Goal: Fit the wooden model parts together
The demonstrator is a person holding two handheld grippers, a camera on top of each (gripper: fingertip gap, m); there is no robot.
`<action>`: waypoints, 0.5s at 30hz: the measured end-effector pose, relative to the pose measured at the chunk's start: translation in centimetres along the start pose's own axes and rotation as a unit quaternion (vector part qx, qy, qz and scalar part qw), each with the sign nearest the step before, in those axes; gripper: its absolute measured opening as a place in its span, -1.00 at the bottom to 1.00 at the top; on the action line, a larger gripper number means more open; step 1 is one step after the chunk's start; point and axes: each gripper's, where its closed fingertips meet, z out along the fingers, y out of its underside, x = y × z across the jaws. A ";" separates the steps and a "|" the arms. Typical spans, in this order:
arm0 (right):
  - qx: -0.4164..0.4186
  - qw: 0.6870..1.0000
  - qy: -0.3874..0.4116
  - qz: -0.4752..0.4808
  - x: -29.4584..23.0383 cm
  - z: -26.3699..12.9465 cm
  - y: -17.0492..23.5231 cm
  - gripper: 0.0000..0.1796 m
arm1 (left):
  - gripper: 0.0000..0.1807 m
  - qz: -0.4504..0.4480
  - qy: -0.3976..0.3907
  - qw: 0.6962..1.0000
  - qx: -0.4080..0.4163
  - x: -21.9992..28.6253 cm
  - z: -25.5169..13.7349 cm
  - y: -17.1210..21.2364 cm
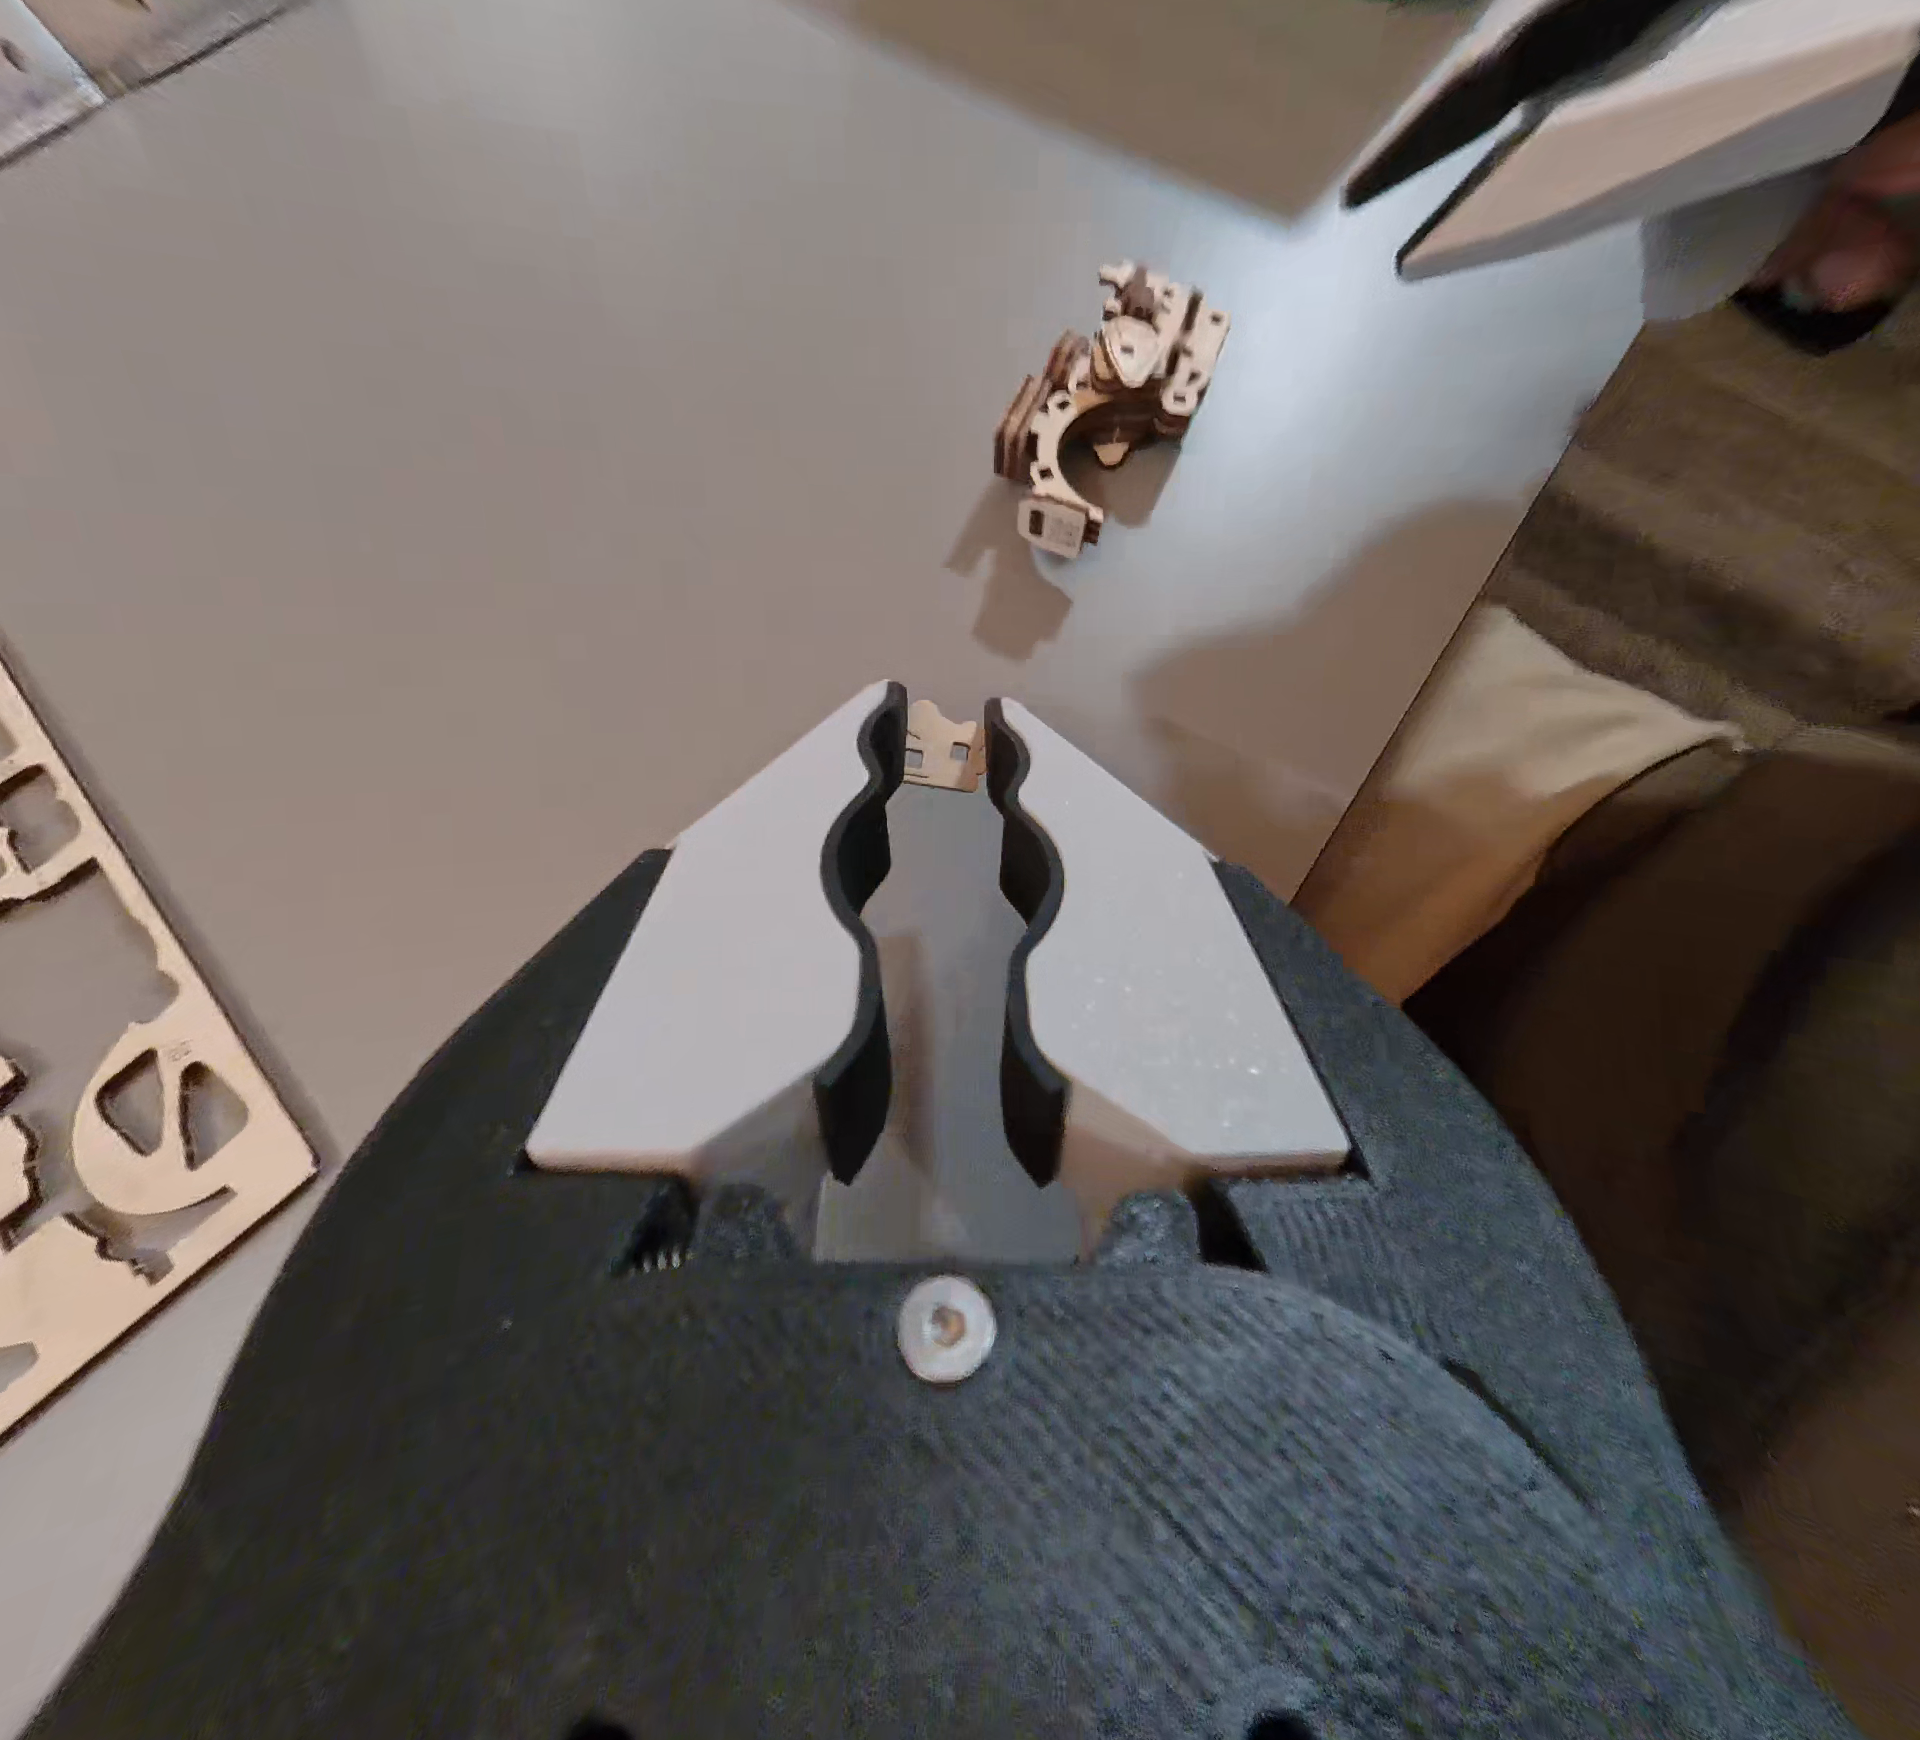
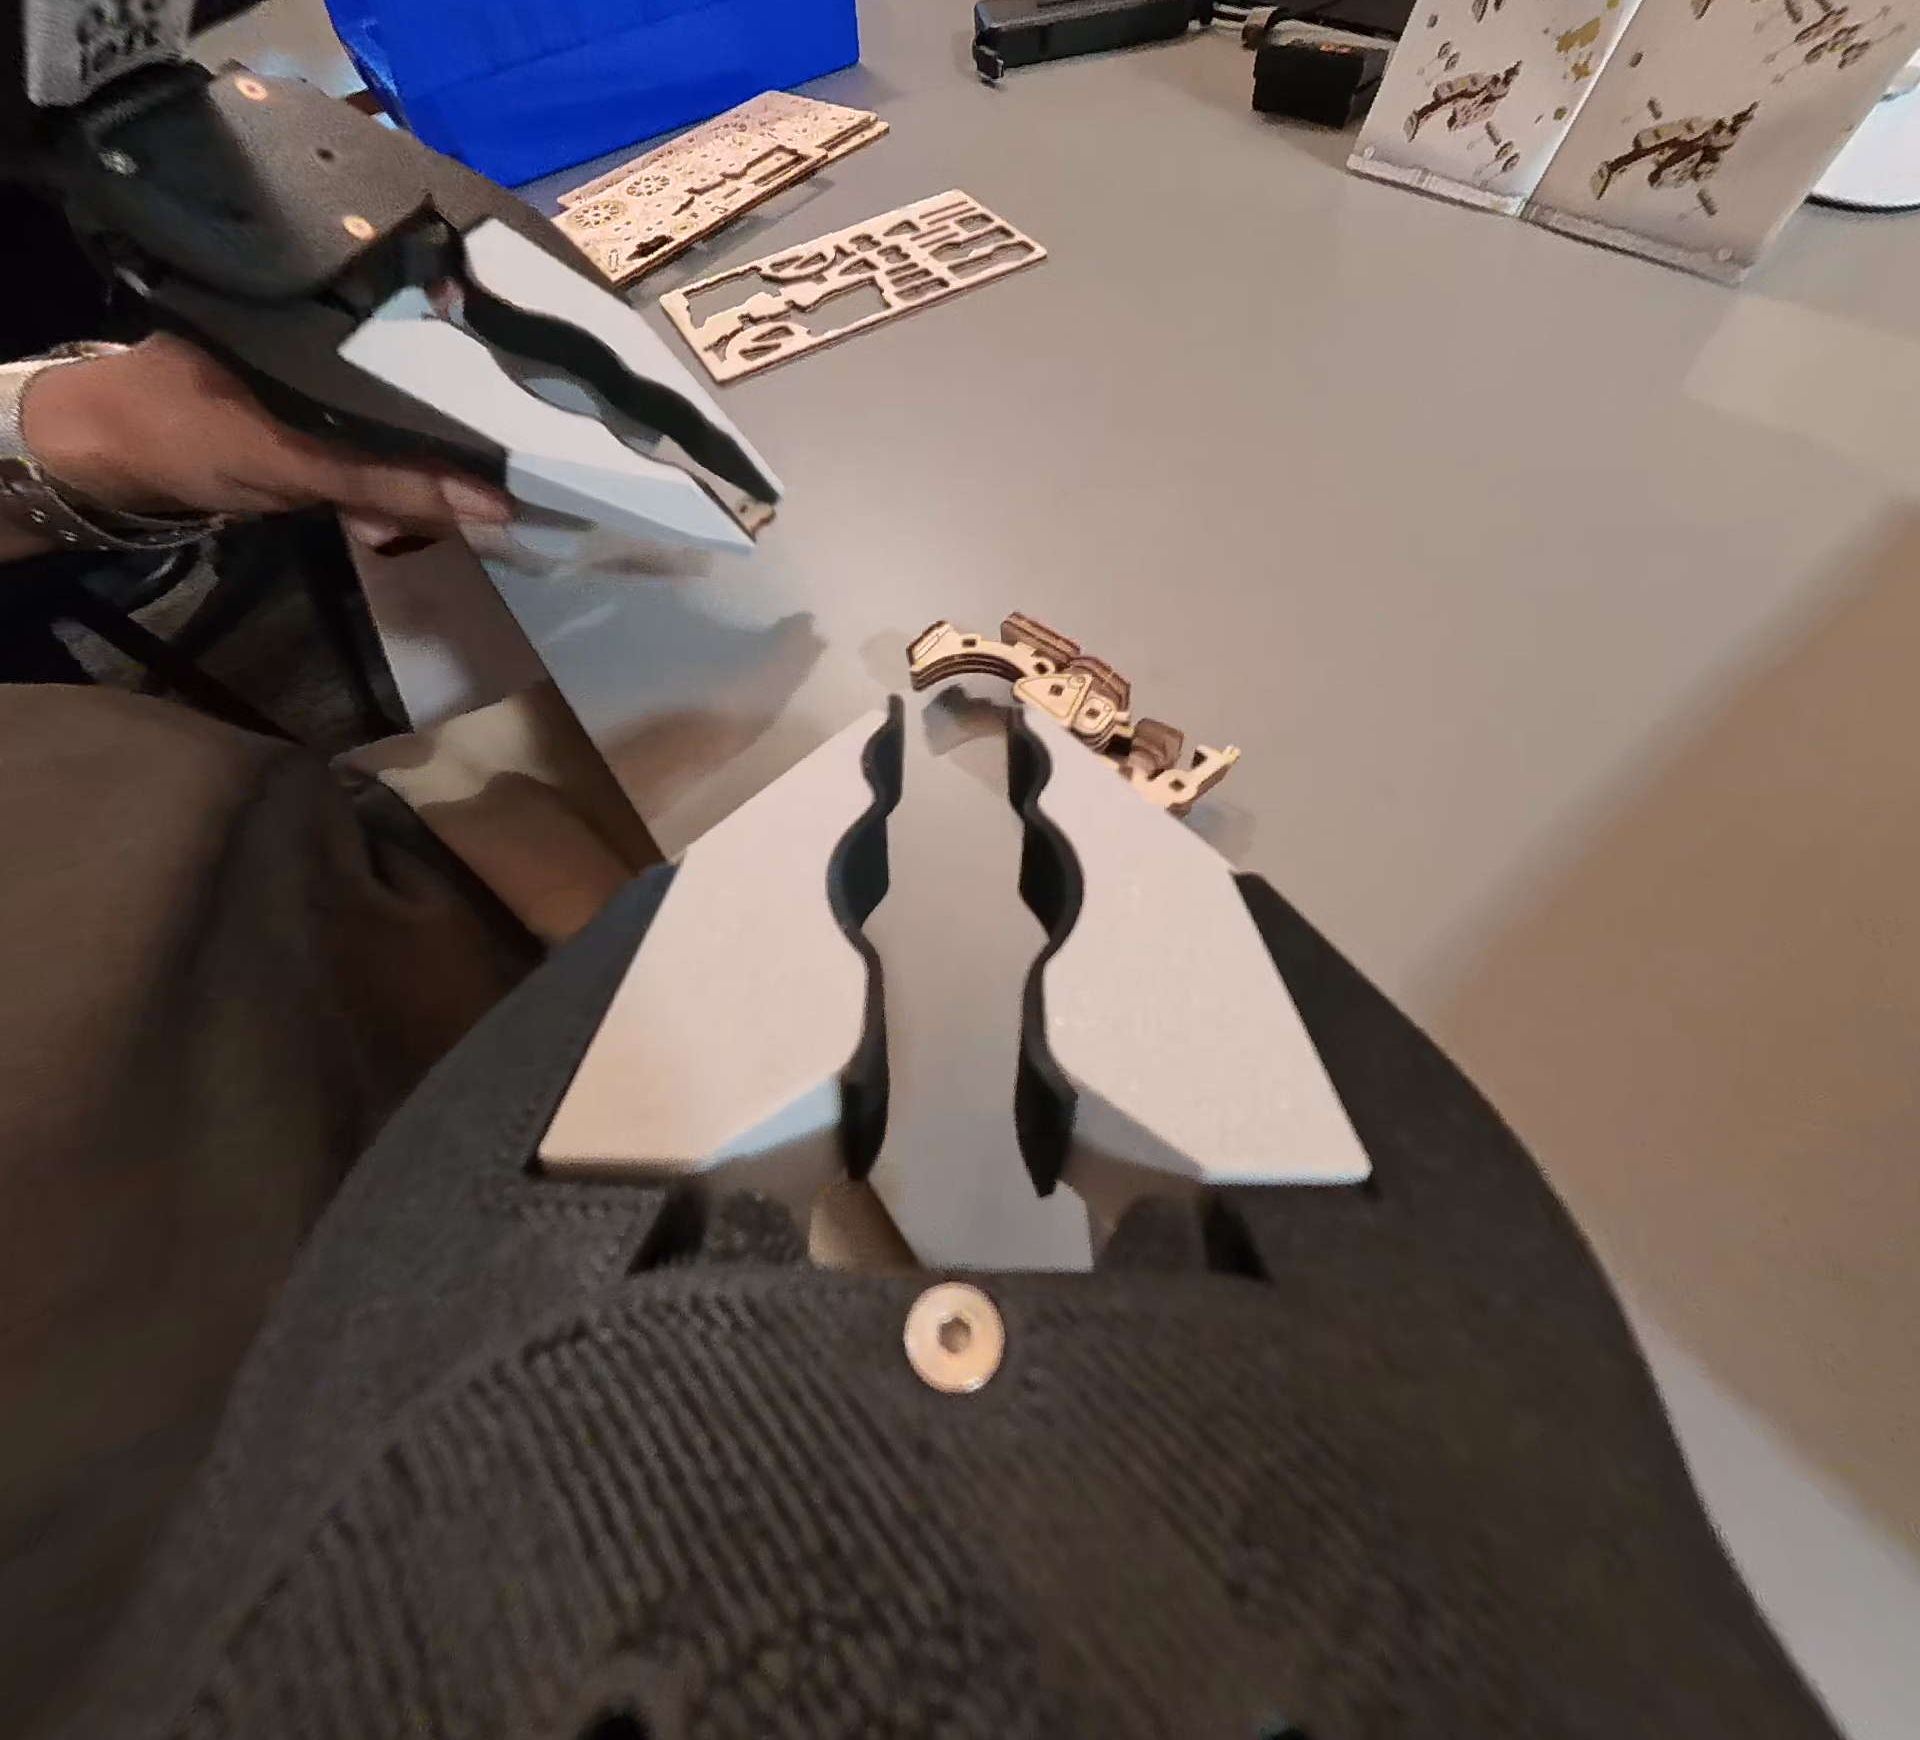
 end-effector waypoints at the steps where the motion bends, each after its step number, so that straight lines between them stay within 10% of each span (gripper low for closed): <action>1: 0.000 1.000 0.001 -0.003 0.1 0.2 -0.1 -0.79 | -0.86 -0.017 0.013 1.000 0.018 0.0 -0.4 -0.5; 8: 0.028 0.999 0.005 -0.033 -0.1 1.5 -1.9 -0.78 | -0.87 -0.183 0.175 0.952 0.173 -0.3 -4.1 -4.7; 15: 0.061 0.993 0.029 -0.098 -1.2 4.8 -3.8 -0.57 | -0.87 -0.248 0.133 0.932 0.229 -3.9 -2.6 -6.4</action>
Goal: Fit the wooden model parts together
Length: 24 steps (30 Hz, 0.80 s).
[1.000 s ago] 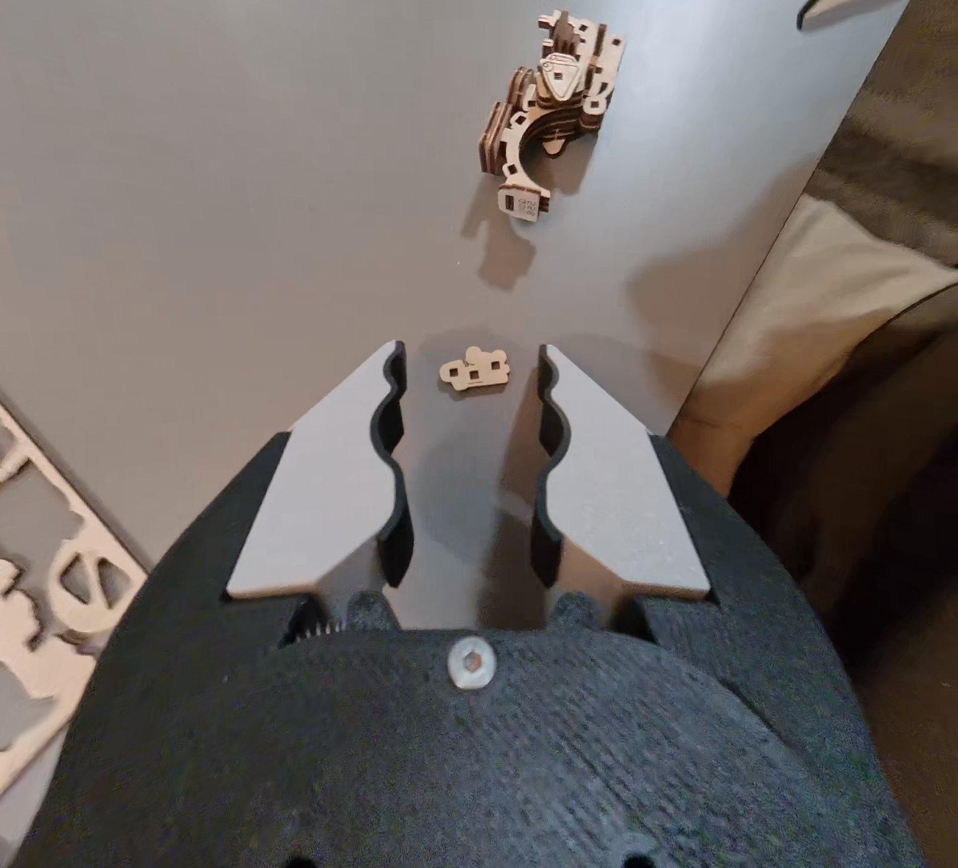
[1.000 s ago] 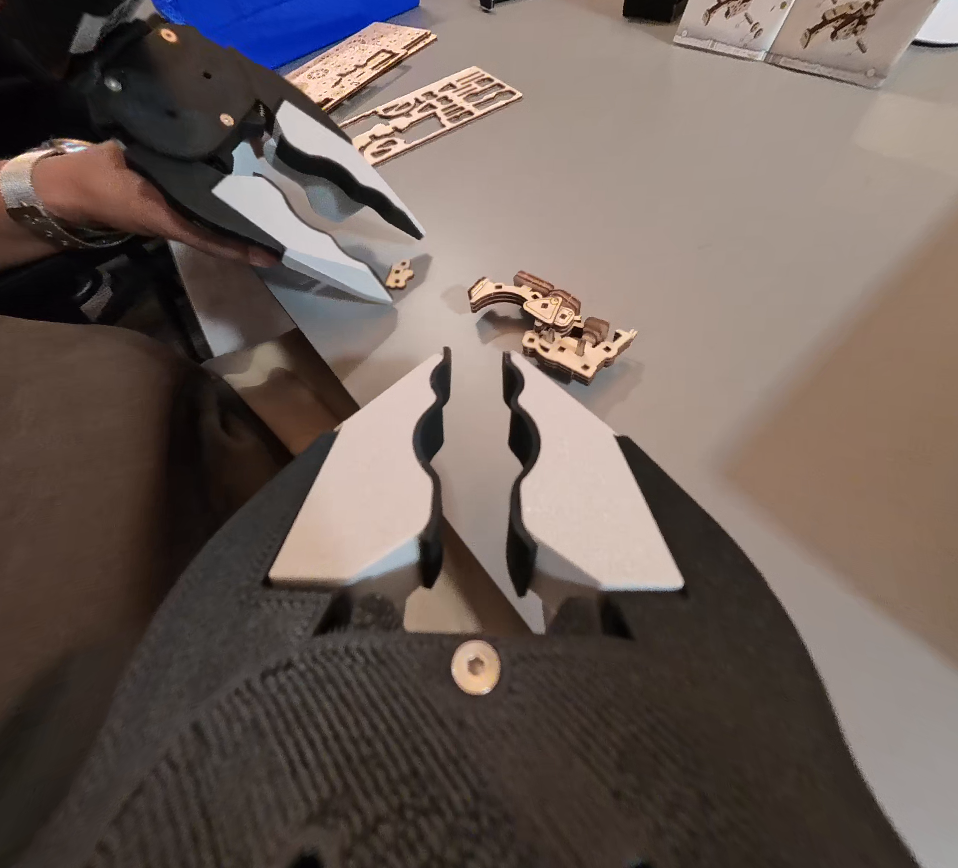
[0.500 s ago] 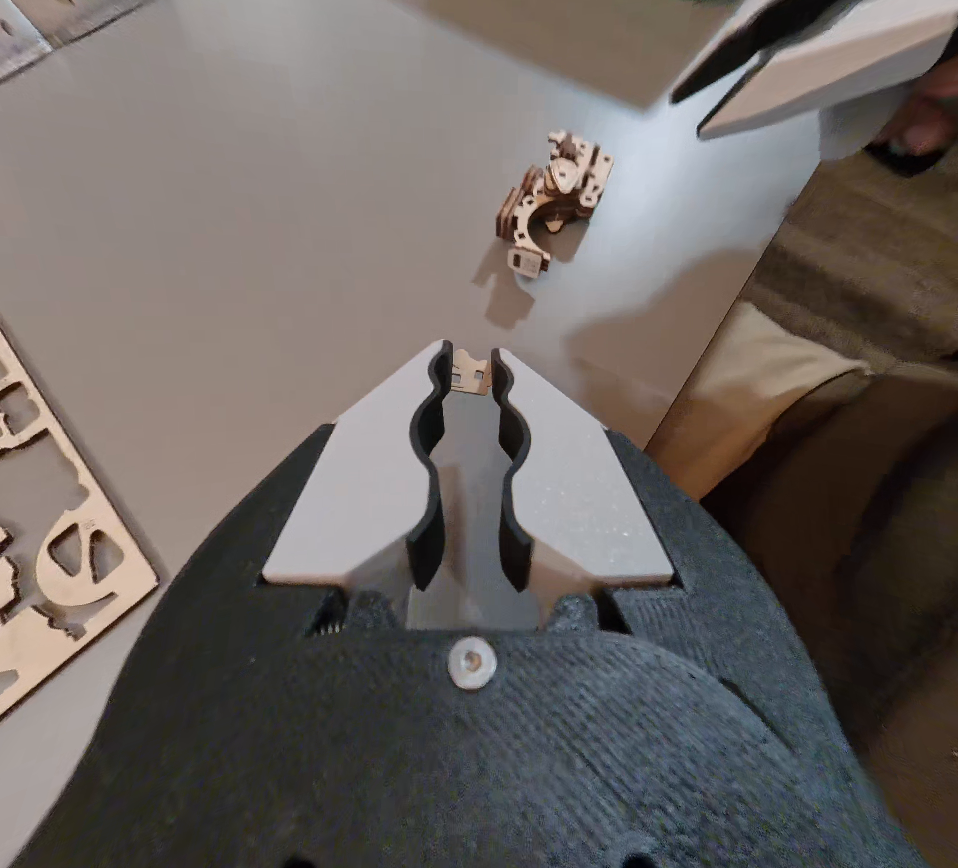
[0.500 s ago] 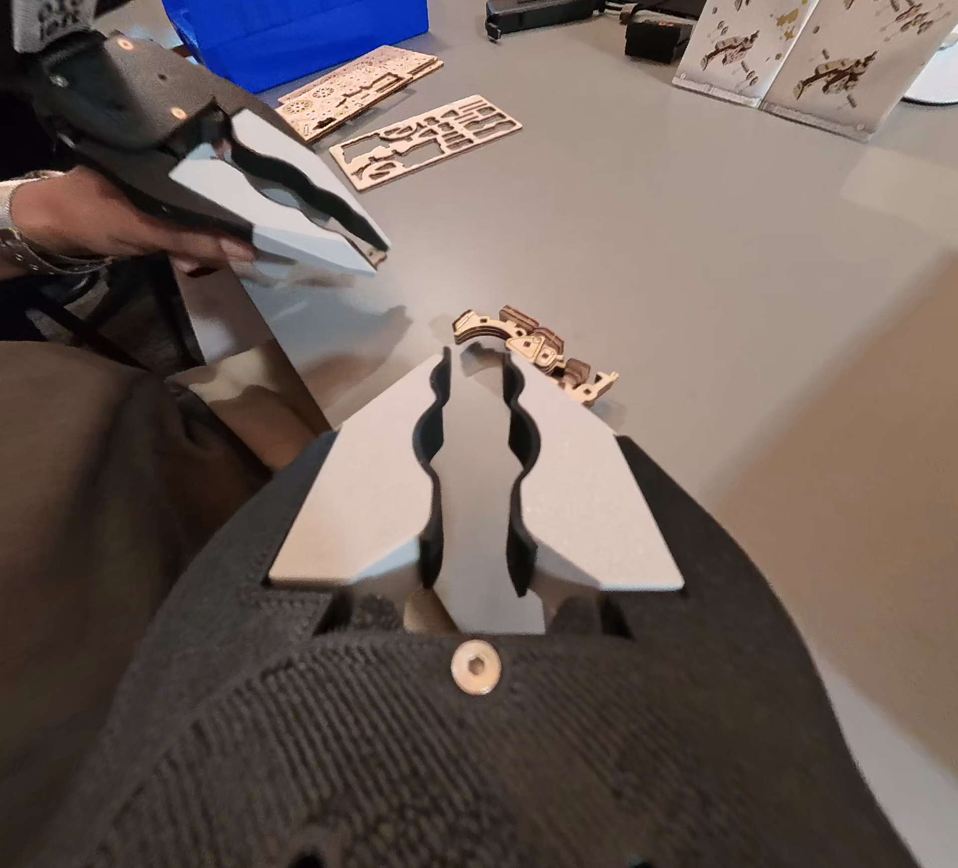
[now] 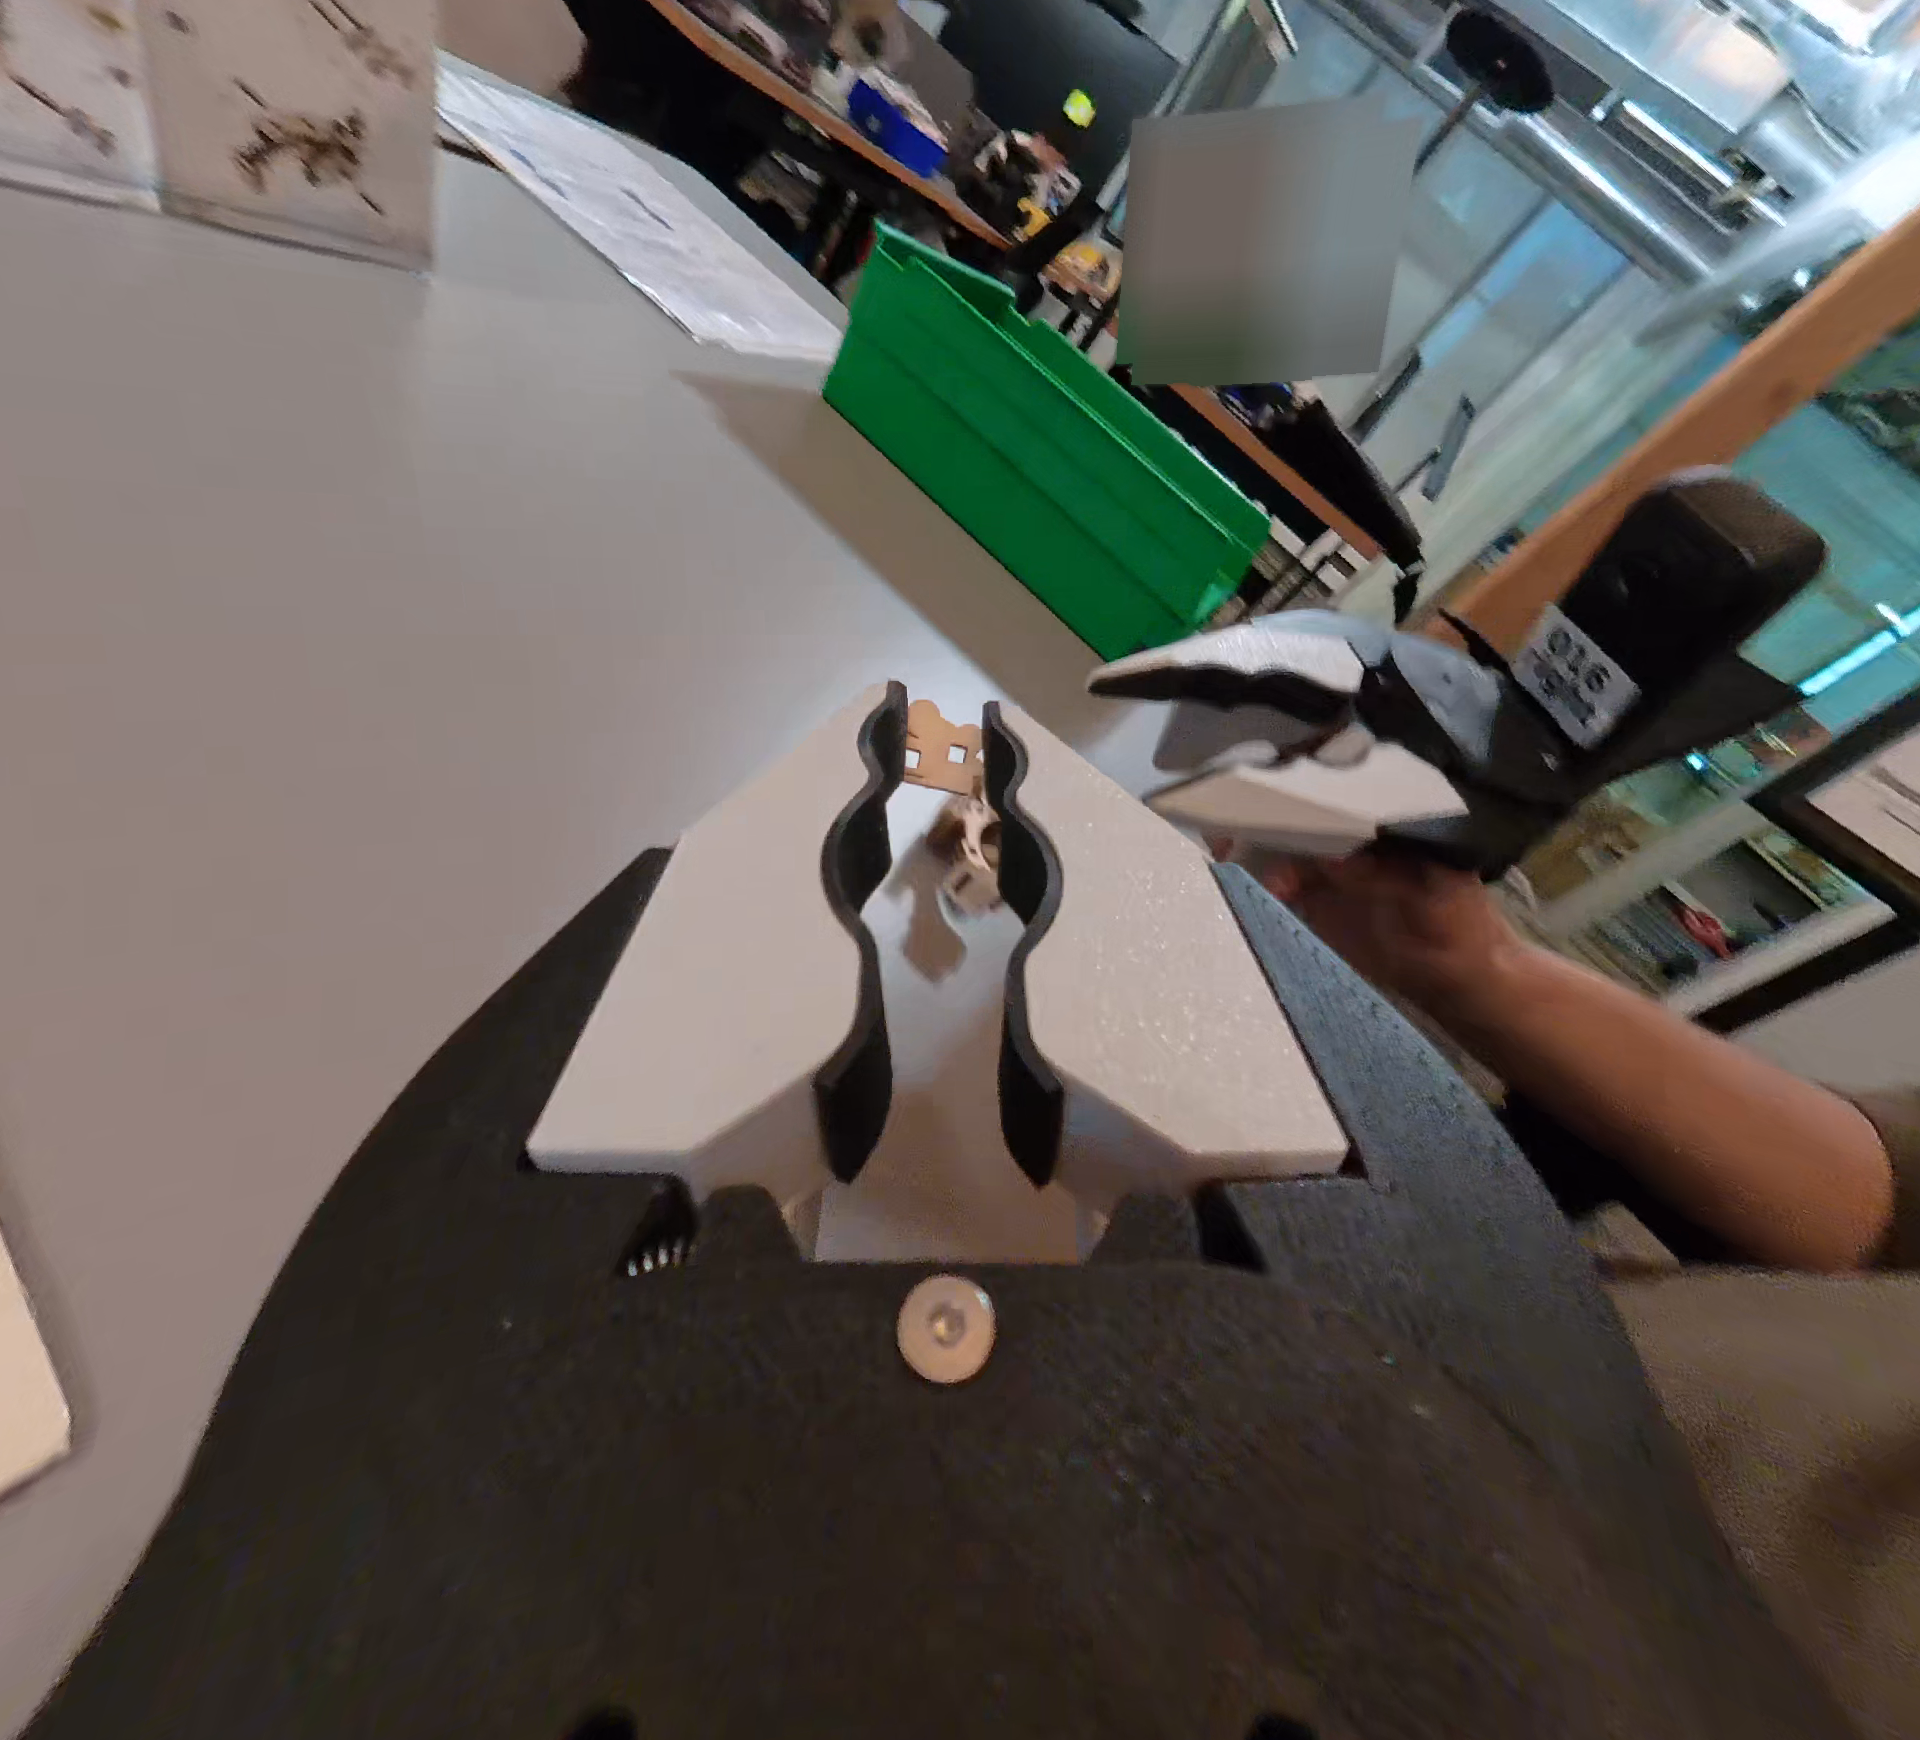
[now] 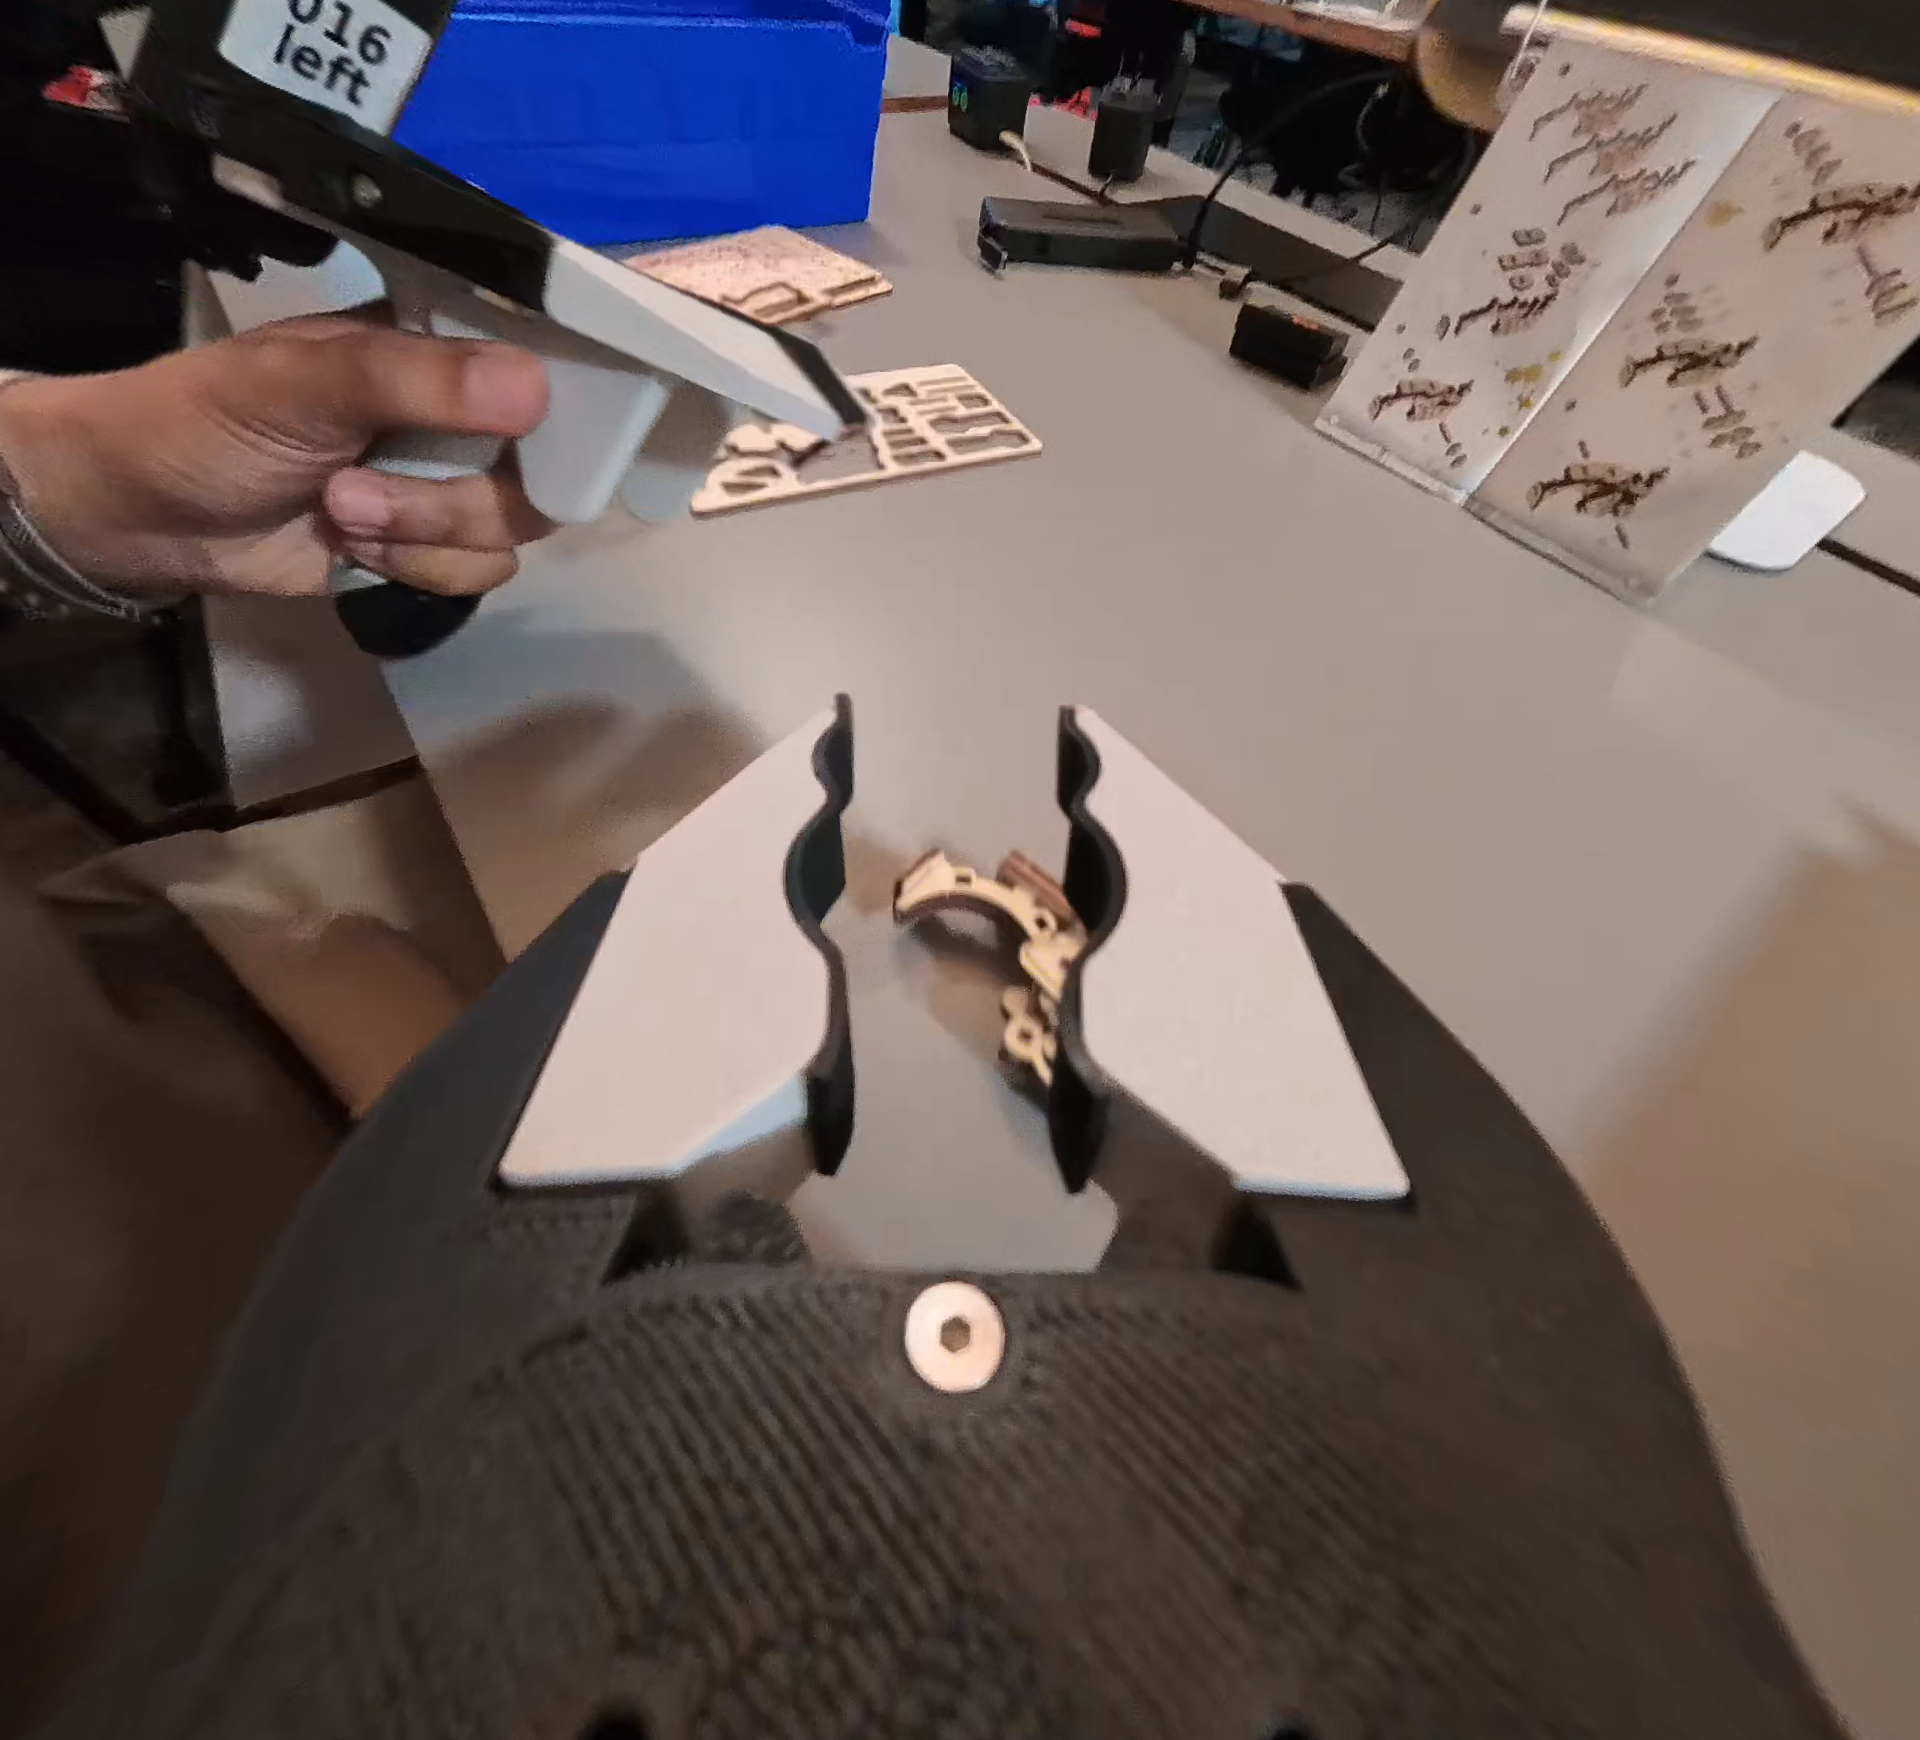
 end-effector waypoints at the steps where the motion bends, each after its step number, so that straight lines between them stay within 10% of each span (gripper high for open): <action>1: 0.014 1.000 0.006 -0.006 0.0 0.5 -0.6 -0.54 | -0.87 -0.004 -0.001 1.000 0.015 -0.2 0.5 -0.7; 11: 0.122 0.971 0.196 -0.060 4.0 -2.7 -4.1 -0.56 | -0.87 -0.068 0.132 0.988 0.041 2.6 5.5 -1.2; 24: 0.094 0.989 0.111 0.036 1.9 -2.8 -2.2 -0.60 | -0.88 -0.024 0.147 0.989 0.010 4.7 6.8 -0.9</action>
